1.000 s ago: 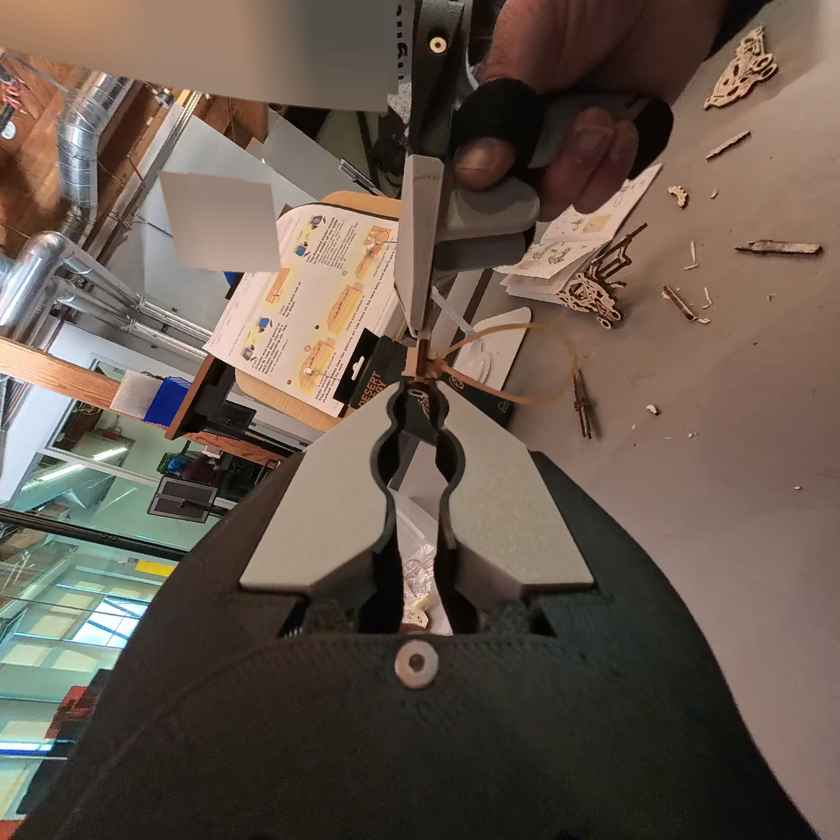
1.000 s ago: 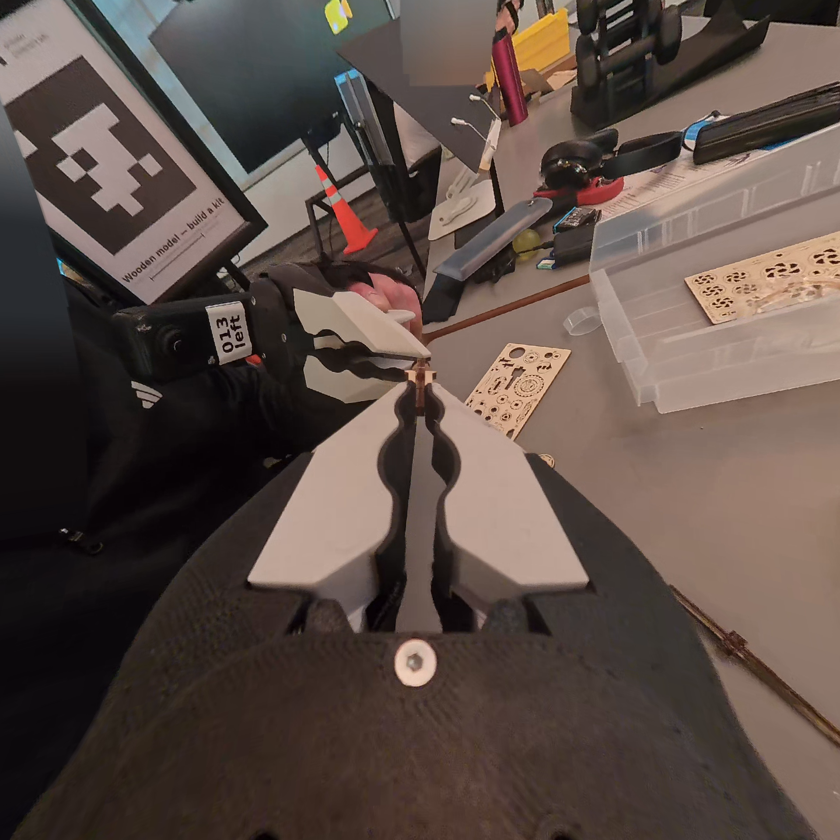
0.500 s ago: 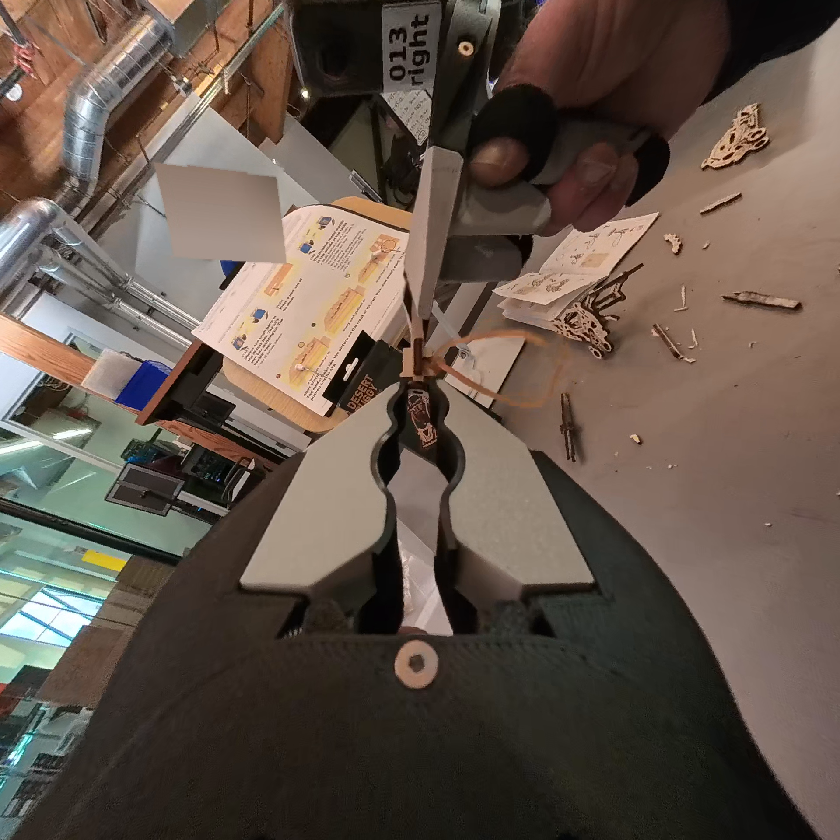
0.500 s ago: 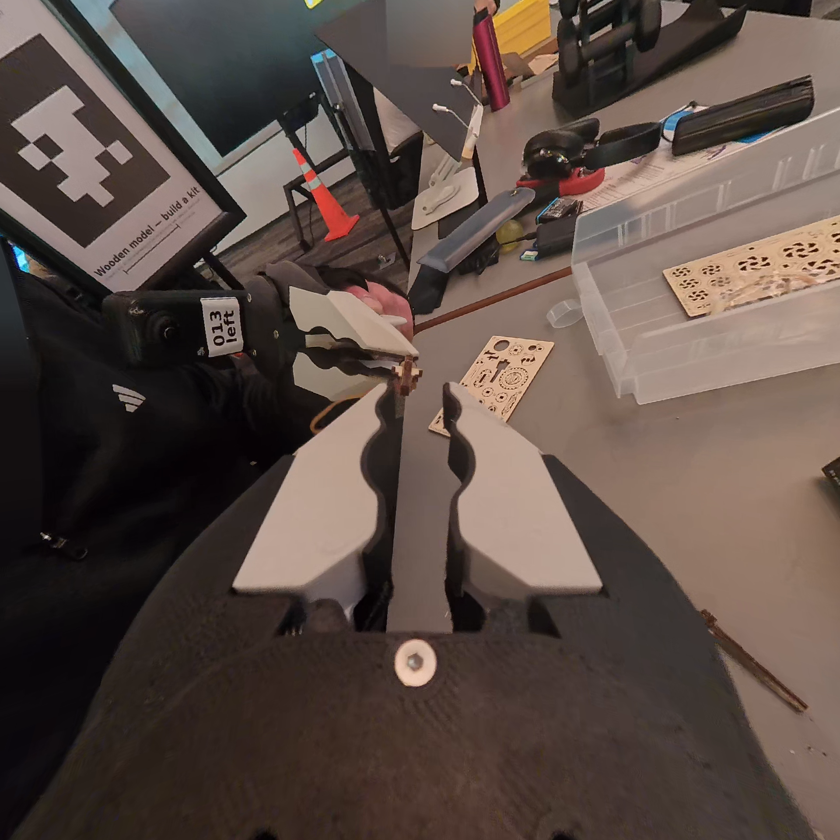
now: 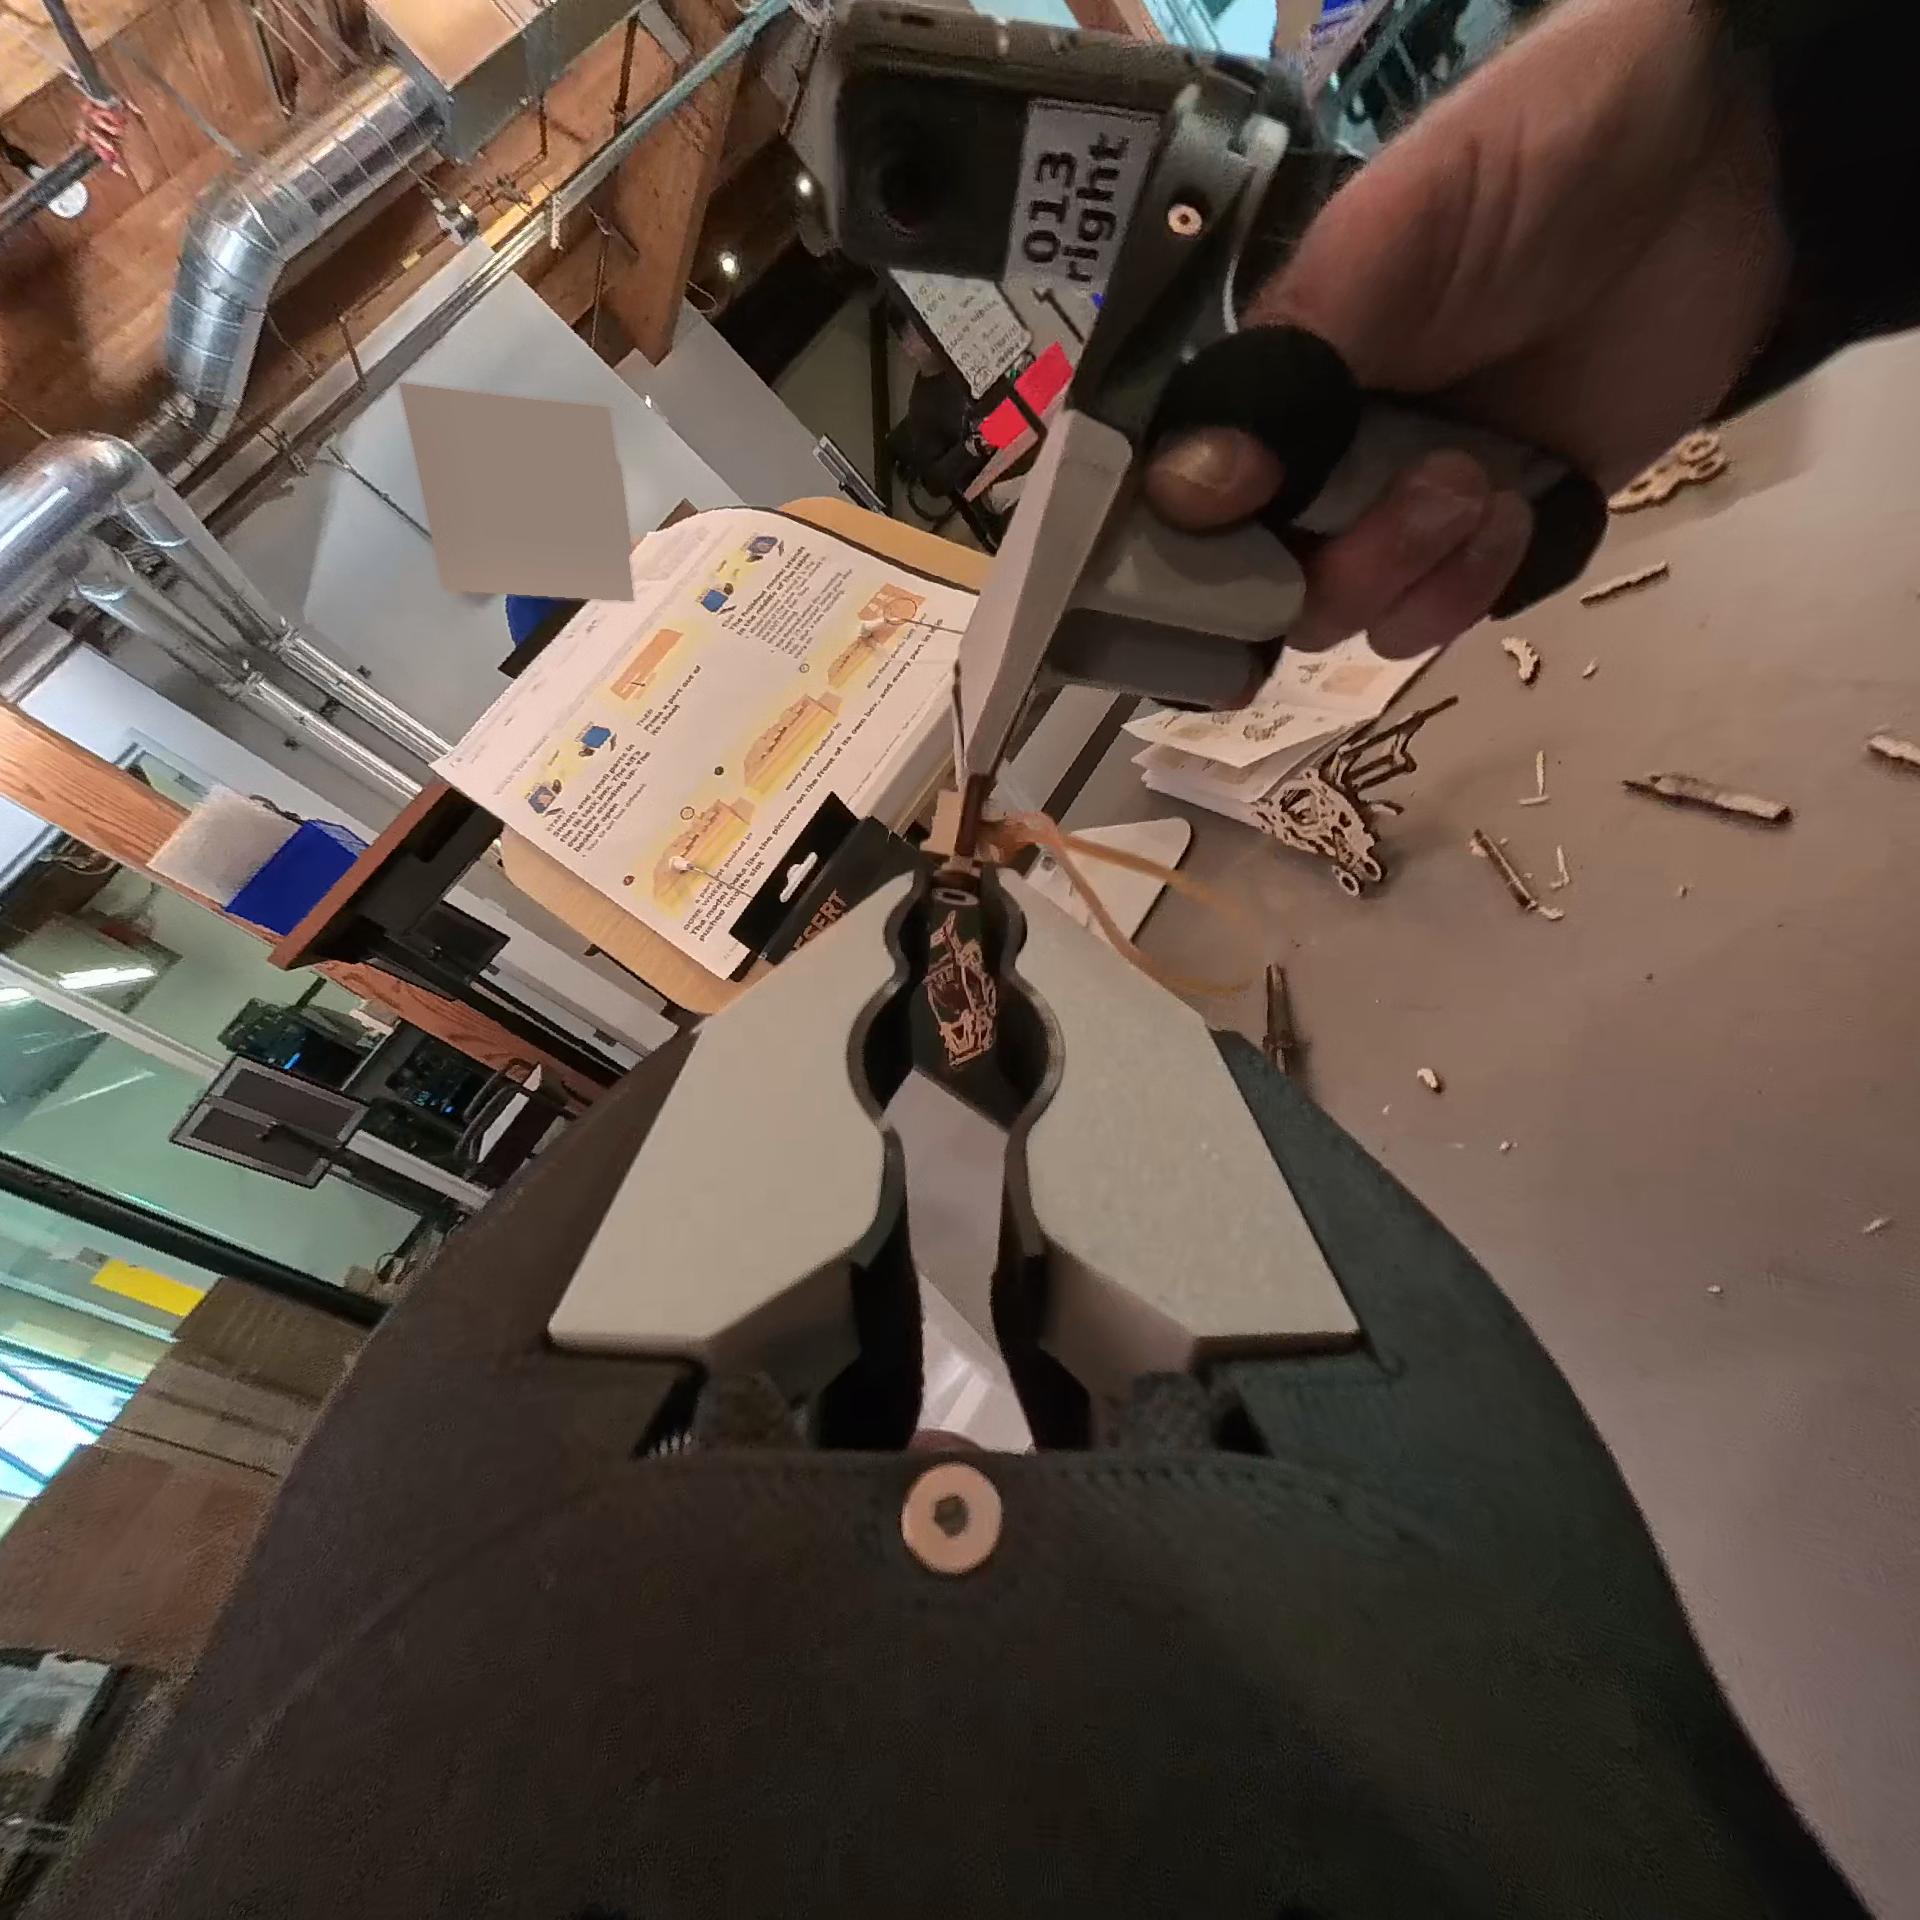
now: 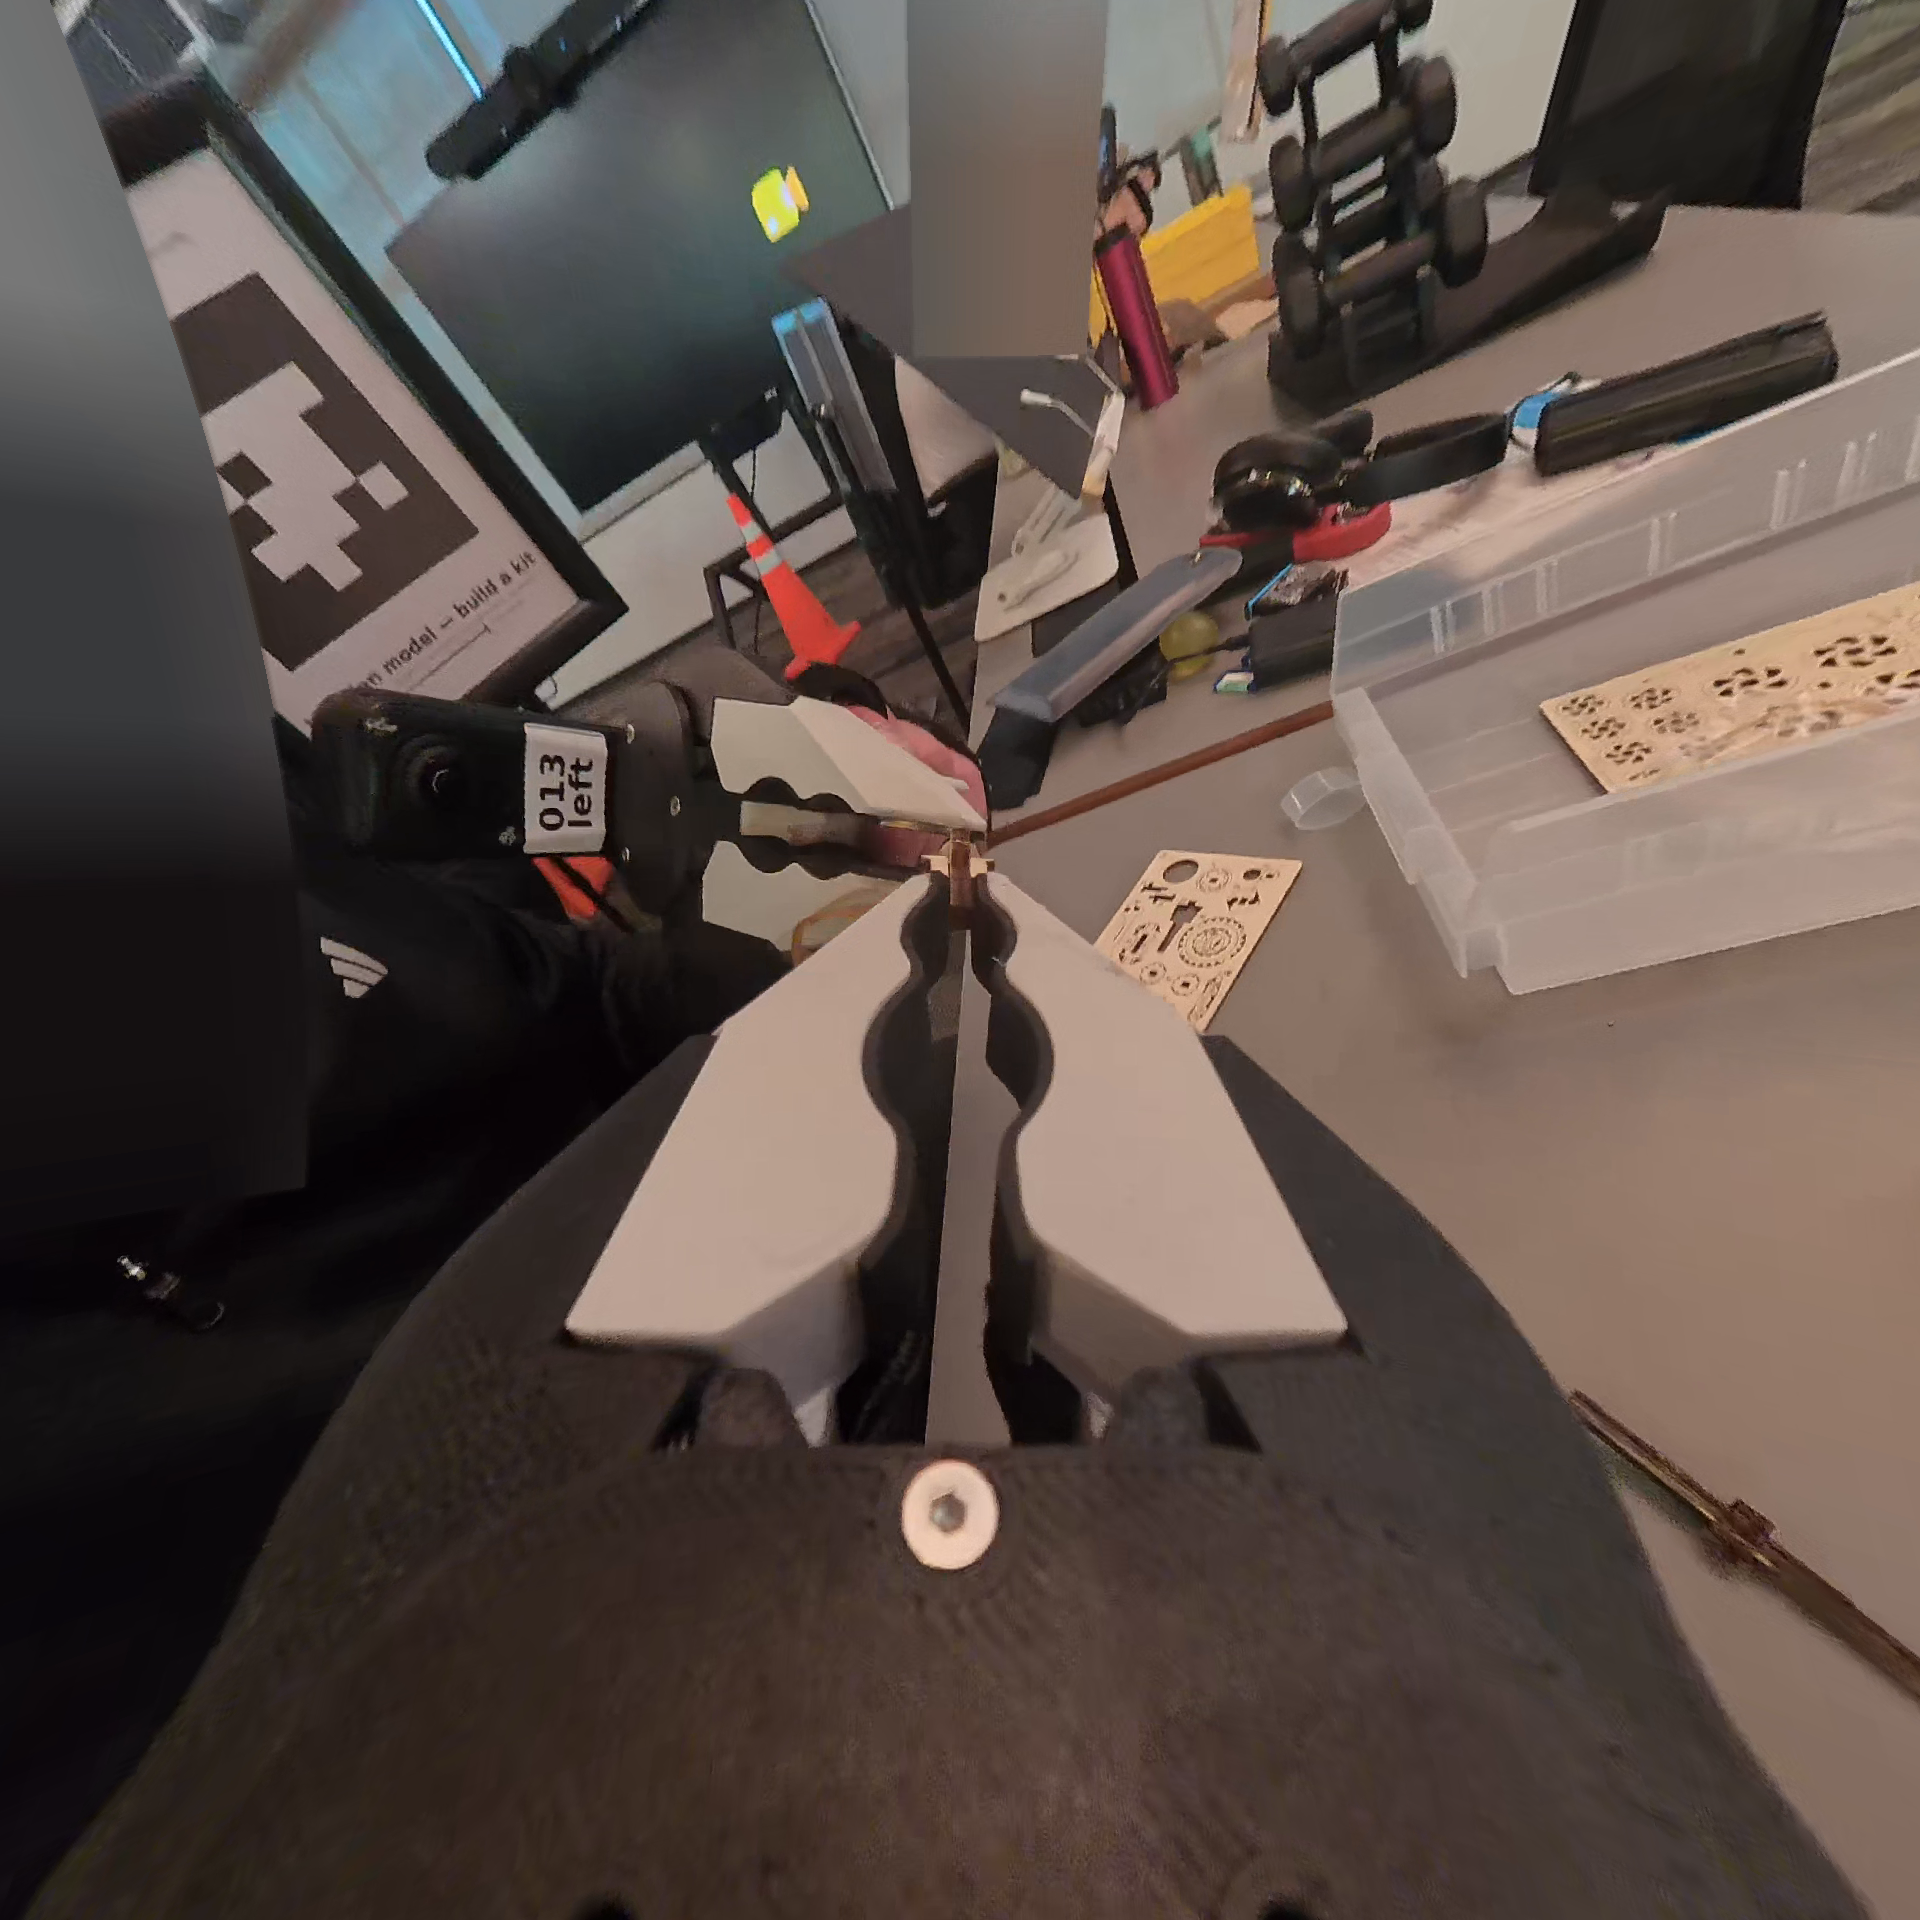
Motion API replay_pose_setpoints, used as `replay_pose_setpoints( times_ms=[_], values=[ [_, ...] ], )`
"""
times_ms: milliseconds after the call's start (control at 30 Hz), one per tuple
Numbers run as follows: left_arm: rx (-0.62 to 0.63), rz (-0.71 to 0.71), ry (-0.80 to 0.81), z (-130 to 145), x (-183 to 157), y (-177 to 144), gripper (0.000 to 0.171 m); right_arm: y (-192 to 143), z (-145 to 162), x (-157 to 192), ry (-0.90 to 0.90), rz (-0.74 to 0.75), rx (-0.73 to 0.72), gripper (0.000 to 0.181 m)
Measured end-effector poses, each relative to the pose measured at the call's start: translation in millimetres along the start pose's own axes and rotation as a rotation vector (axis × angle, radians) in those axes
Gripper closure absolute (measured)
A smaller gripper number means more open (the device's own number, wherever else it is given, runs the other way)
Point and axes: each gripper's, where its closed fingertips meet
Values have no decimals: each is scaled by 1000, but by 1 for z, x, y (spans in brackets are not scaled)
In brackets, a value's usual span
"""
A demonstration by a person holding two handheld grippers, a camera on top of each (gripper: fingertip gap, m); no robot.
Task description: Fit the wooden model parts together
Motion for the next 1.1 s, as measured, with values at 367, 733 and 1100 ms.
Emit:
replay_pose_setpoints(
  times_ms=[367,733,1100],
  values=[
    [-7,-38,48,-6,-1,4,165,-6,-5,2,31,14,-150,180],
    [-19,9,5,-9,-7,6,165,-11,-2,2,17,22,-80,166],
    [4,19,60,-10,-14,9,165,-10,8,2,-9,32,28,174]
  ],
)
Point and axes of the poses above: each gripper's, where its closed fingertips meet, y out along the fingers, z out of its underside, x = y × z across the jaws, and after that the axes turned 2 degrees about y, right-handed
